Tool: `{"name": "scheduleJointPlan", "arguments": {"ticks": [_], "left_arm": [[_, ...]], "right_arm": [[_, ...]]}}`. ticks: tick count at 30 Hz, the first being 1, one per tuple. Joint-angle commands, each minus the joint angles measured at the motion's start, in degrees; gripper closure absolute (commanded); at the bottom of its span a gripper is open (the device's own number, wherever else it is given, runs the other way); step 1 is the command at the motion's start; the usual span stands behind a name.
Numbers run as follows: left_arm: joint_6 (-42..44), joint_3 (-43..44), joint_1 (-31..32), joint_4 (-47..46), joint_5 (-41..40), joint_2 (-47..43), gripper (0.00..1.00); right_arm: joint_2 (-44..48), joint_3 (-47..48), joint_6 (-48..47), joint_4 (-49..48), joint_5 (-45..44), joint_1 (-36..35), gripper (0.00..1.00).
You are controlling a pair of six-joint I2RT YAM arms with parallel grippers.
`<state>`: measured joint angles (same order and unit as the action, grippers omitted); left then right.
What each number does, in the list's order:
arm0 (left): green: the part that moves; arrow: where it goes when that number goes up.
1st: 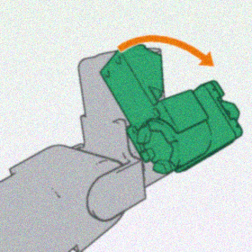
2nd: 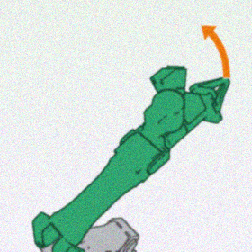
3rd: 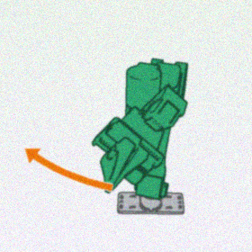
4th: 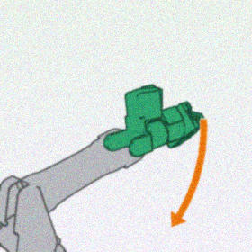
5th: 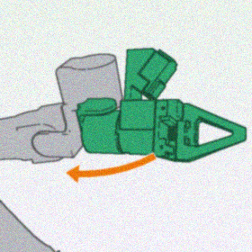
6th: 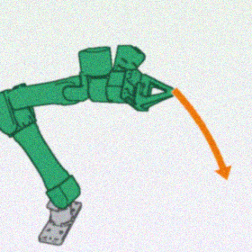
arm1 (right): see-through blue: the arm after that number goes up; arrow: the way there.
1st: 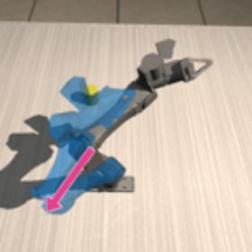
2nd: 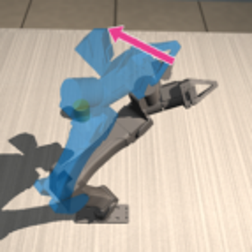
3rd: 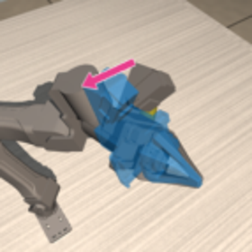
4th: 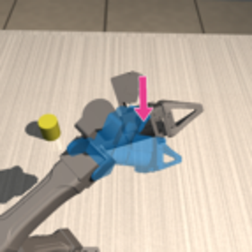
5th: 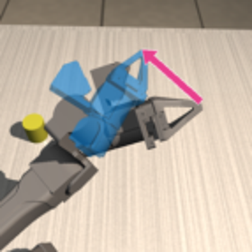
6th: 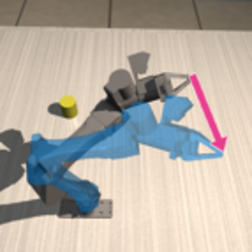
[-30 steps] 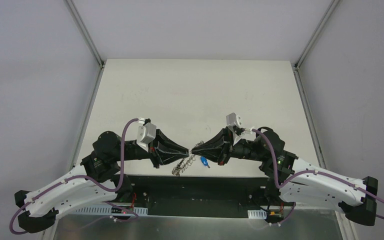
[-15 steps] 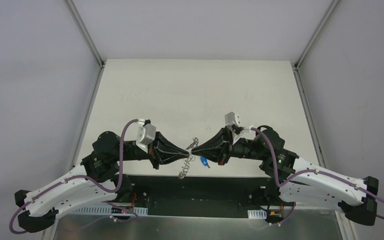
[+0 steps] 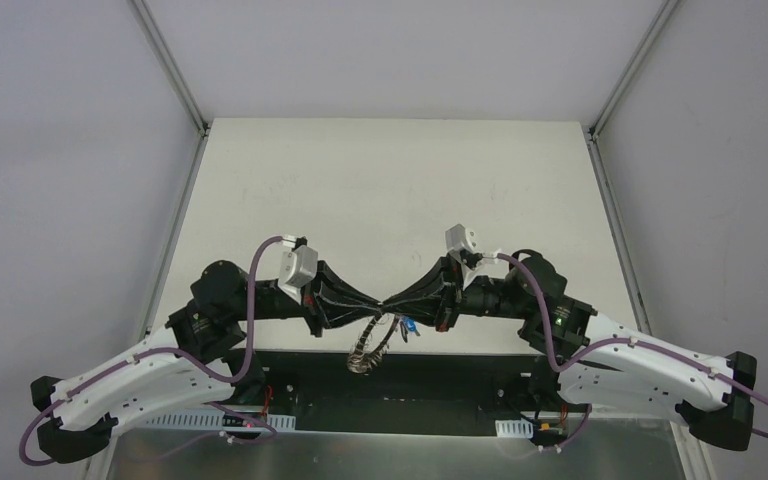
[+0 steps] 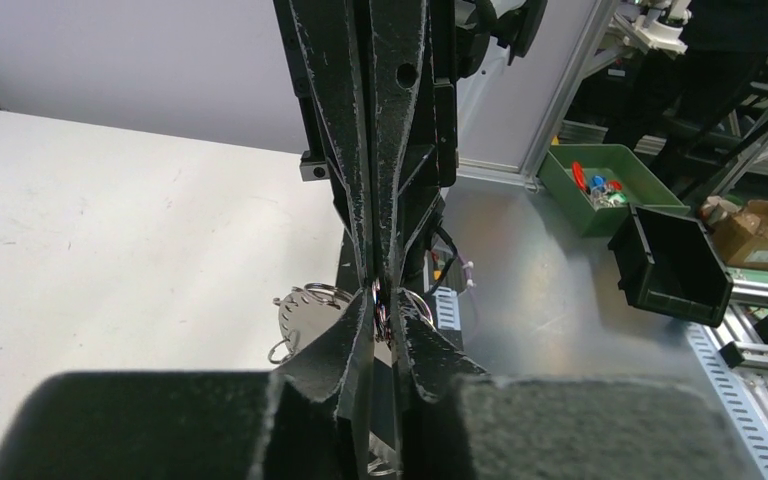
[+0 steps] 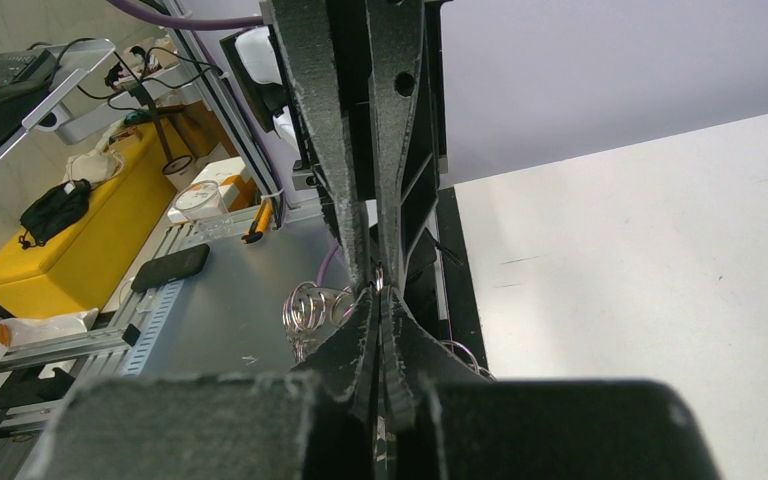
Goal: Put the keys on the keyring
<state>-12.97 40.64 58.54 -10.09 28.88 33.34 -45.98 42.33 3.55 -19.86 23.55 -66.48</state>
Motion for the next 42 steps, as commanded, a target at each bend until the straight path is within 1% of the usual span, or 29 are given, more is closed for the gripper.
{"name": "scheduleJointPlan", "arguments": {"ticks": [1, 2, 11, 12, 14, 19, 22, 24, 25, 28, 29, 31, 33, 37, 42], "left_arm": [[0.78, 1.1, -0.07, -2.12, -1.56, 0.51, 0.98], [0.74, 1.21, -0.08, -1.79, -1.22, 0.73, 1.0], [-0.01, 1.59, -0.1, -0.34, -0.51, 1.29, 1.0], [-0.19, 1.56, -0.1, -0.19, -0.5, 1.29, 0.96], [-0.63, 1.38, -0.08, -0.2, -0.66, 1.18, 0.83], [-1.03, 0.95, -0.05, 0.01, -0.97, 0.77, 0.7], [-1.09, 0.63, -0.05, 0.34, -1.73, 0.14, 0.65], [-0.93, 0.37, -0.07, 0.36, -2.28, -0.48, 0.65], [-0.92, 0.32, -0.09, 0.4, -2.41, -0.8, 0.67], [-0.61, 0.33, -0.02, 0.3, -2.4, -0.76, 0.75], [-0.53, 0.49, -0.08, 0.33, -2.3, -0.63, 0.81], [-0.37, 0.68, -0.1, 0.25, -1.97, -0.22, 0.88], [-0.28, 0.97, -0.1, -0.05, -1.54, 0.26, 0.91], [-0.17, 1.58, -0.04, -0.19, -0.45, 1.66, 0.9], [-0.45, 1.67, -0.05, -0.36, 0.11, 2.04, 0.77]], "right_arm": [[1.15, 3.04, 1.02, -4.23, 2.66, -0.26, 1.0], [1.4, 2.96, 0.9, -4.23, 2.71, -0.29, 1.0], [3.51, 2.28, 0.33, -4.23, 1.64, -0.27, 1.0], [3.48, 2.28, 0.44, -4.3, 1.71, -0.26, 1.0], [3.59, 2.24, 0.42, -4.48, 1.71, -0.32, 1.0], [3.65, 2.32, 0.25, -4.83, 1.67, -0.26, 1.0], [3.92, 2.28, 0.16, -4.93, 1.6, -0.31, 1.0], [4.0, 2.32, 0.17, -4.93, 1.67, -0.23, 1.0], [3.95, 2.32, 0.3, -4.93, 1.74, -0.26, 1.0], [3.77, 2.41, 0.5, -4.93, 1.96, -0.27, 1.0], [3.68, 2.45, 0.45, -4.93, 2.02, -0.29, 1.0], [3.56, 2.51, 0.53, -4.93, 2.05, -0.29, 1.0], [3.31, 2.68, 0.66, -4.93, 2.23, -0.25, 1.0], [2.91, 2.92, 0.71, -5.01, 2.45, -0.24, 1.0], [2.72, 2.98, 0.6, -5.03, 2.5, -0.25, 1.0]]}}
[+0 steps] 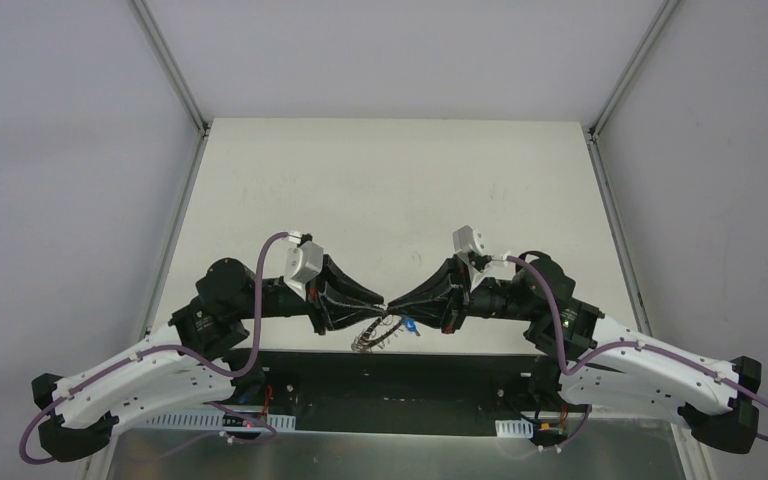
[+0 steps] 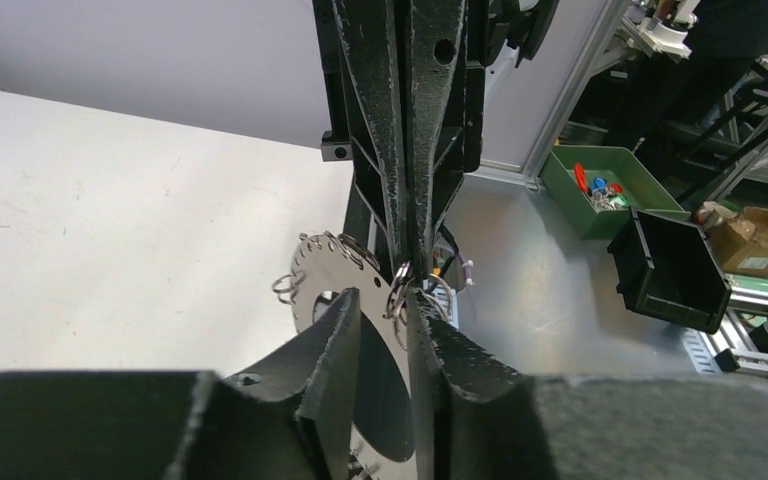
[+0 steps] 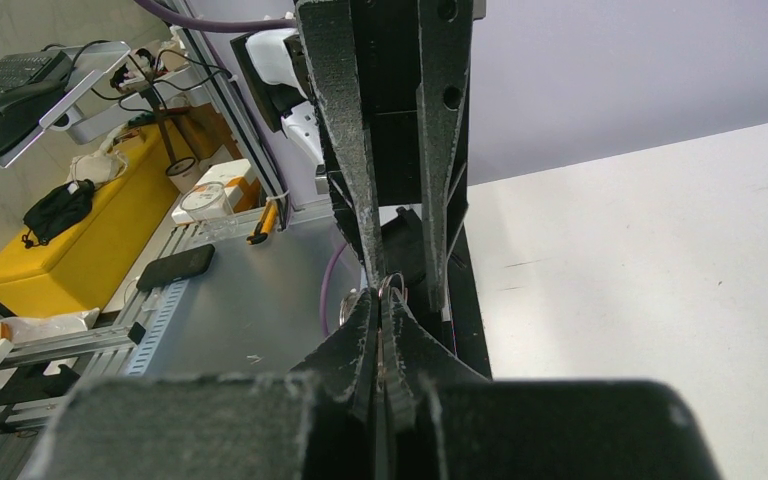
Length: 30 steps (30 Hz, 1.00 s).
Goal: Put the keys on the keyring
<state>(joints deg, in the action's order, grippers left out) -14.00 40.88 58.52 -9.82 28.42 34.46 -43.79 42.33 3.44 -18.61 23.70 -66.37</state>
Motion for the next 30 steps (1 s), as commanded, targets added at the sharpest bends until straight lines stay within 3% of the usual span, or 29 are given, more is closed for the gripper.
{"name": "scheduleJointPlan", "arguments": {"ticks": [1, 3, 8, 17, 24, 30], "left_arm": [[0.45, 1.28, -0.07, -0.71, 0.64, 0.88, 0.75], [0.53, 1.23, -0.03, -0.8, 0.89, 0.73, 0.78], [0.67, 1.19, -0.06, -0.8, 2.07, 0.7, 1.0], [0.54, 0.29, -0.06, -2.38, 2.76, -0.1, 1.0], [2.12, 2.58, -0.04, 3.84, -0.35, 0.68, 1.0], [3.94, 3.69, -0.07, 8.65, -3.72, 1.36, 1.0]], "right_arm": [[0.55, 2.97, 0.65, -6.26, 2.32, -0.35, 1.0], [0.54, 2.94, 0.64, -6.28, 2.31, -0.42, 1.0], [0.79, 2.88, 0.56, -6.26, 2.1, -0.39, 1.0], [1.2, 3.36, 0.02, -4.86, 1.78, -0.36, 1.0], [2.93, 5.03, -2.71, 3.04, 0.74, -0.35, 0.99], [5.63, 5.56, -6.03, 11.57, -4.28, -0.38, 0.72]]}}
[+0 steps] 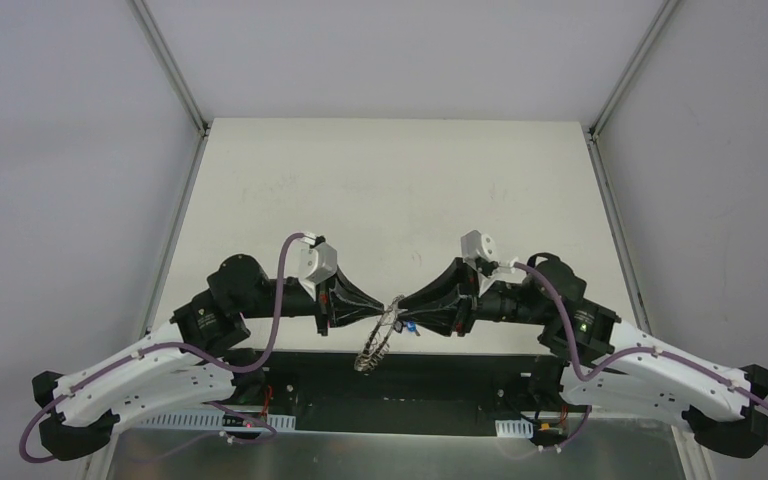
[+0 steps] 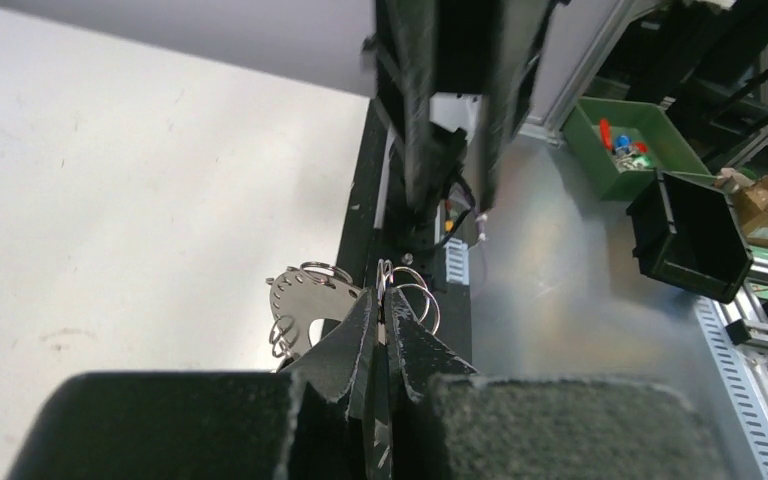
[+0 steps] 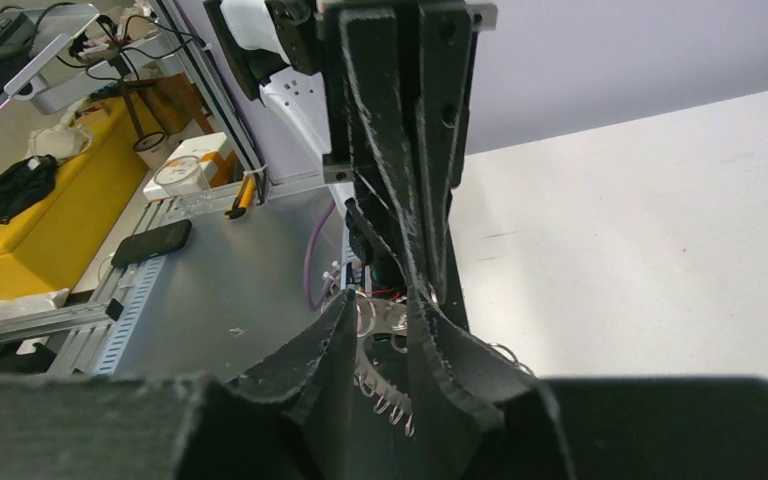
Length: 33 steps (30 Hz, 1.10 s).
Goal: Put the keys on the keyring
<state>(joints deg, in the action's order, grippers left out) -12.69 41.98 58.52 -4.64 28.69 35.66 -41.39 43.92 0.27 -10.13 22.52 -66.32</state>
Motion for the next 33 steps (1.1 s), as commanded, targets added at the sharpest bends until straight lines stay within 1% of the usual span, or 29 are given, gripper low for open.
{"name": "scheduleJointPlan", "arguments": {"ticks": [1, 3, 6, 10, 15, 20, 25, 28, 33], "left_arm": [[3.0, 2.67, -0.05, 4.27, -4.92, 0.13, 1.0], [3.7, 3.1, -0.03, 6.42, -6.56, 0.48, 1.0], [4.18, 3.82, -0.02, 8.63, -7.8, 1.21, 1.0], [4.61, 5.65, -0.05, 11.88, -7.78, 3.02, 1.0], [5.07, 7.45, -0.06, 15.94, -8.92, 4.53, 1.0], [5.59, 7.68, 0.0, 17.51, -10.32, 4.94, 1.0], [5.74, 8.06, -0.07, 17.65, -8.3, 4.77, 1.0], [5.66, 8.17, -0.03, 17.56, -6.72, 4.6, 1.0], [5.73, 8.3, -0.07, 17.57, -4.52, 4.5, 1.0]], "right_arm": [[3.56, 4.28, -2.95, 4.7, -4.56, -0.43, 0.67], [3.84, 5.62, -3.39, 8.68, -6.58, -0.45, 0.6], [2.8, 8.01, -5.23, 15.32, -7.58, -0.42, 0.54], [-0.92, 11.93, -7.59, 23.18, -9.71, -0.4, 0.53], [-3.64, 13.46, -9.86, 28.26, -13.07, -0.4, 0.53], [-4.62, 12.23, -12.3, 27.4, -14.6, -0.39, 0.54], [-5.1, 9.78, -15.93, 23.5, -13.95, -0.39, 0.57], [-5.11, 7.93, -17.92, 20.18, -12.15, -0.4, 0.56], [-7.28, 8.55, -21.17, 19.34, -8.03, -0.4, 0.57]]}}
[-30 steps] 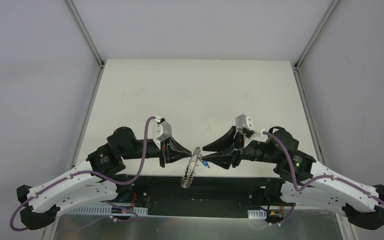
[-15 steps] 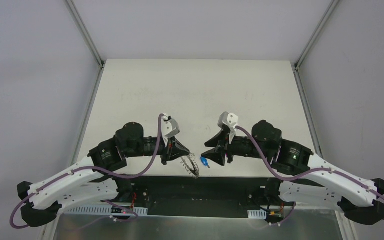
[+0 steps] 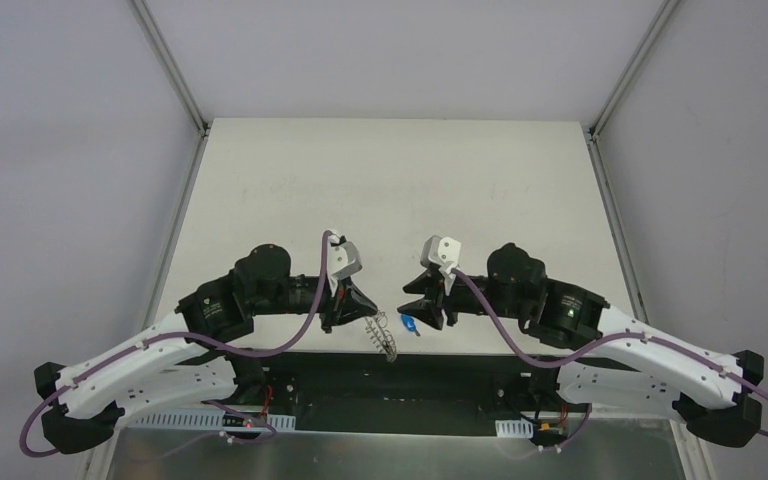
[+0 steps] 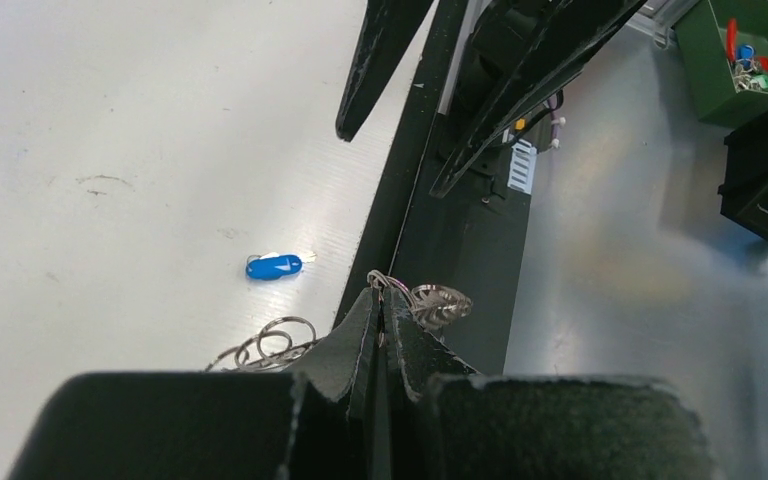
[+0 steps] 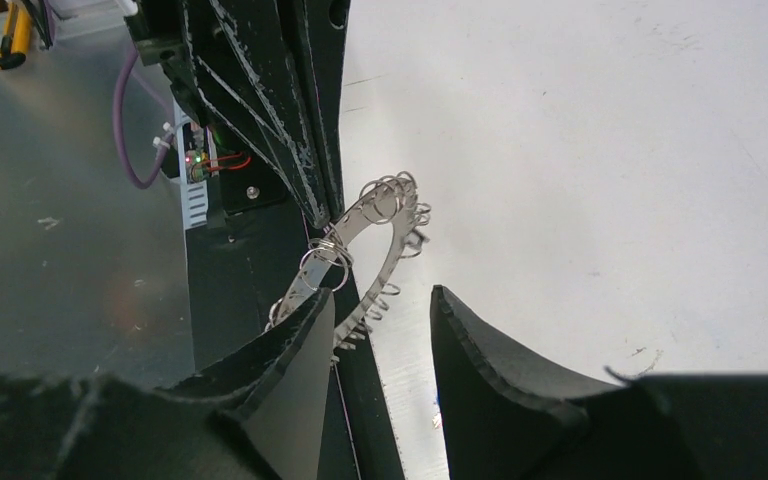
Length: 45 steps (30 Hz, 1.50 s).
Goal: Put the keys on the keyring
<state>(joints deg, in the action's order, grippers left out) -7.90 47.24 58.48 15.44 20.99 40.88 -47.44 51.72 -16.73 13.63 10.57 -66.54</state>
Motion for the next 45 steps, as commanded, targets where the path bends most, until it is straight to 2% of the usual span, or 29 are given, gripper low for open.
{"name": "scheduleJointPlan", "arguments": {"ticks": [1, 9, 22, 27, 31, 45], "left_arm": [[0.9, 3.03, -0.02, -2.52, 3.4, -0.72, 1.0], [1.08, 2.76, 0.03, -2.52, 4.17, -1.8, 1.0], [0.93, 2.38, 0.06, -3.13, 5.2, -2.9, 1.0], [0.94, 2.22, 0.08, -3.16, 4.79, -3.59, 1.0], [0.87, 2.07, 0.08, -3.16, 4.48, -4.08, 1.0], [0.78, 1.82, 0.06, -3.51, 4.49, -4.15, 1.0]], "right_arm": [[-1.68, 0.82, -4.46, -4.85, 4.24, -0.21, 0.57], [-4.91, 1.94, -4.82, -6.21, 10.22, -0.25, 0.59], [-7.84, 0.77, -4.36, -9.85, 6.17, -0.2, 0.62], [-7.95, 0.13, -4.35, -9.35, 6.07, -0.17, 0.73], [-7.01, -0.78, -4.06, -8.7, 6.49, -0.2, 1.0], [-6.94, -0.96, -2.63, -7.83, 15.44, -0.21, 1.0]]}}
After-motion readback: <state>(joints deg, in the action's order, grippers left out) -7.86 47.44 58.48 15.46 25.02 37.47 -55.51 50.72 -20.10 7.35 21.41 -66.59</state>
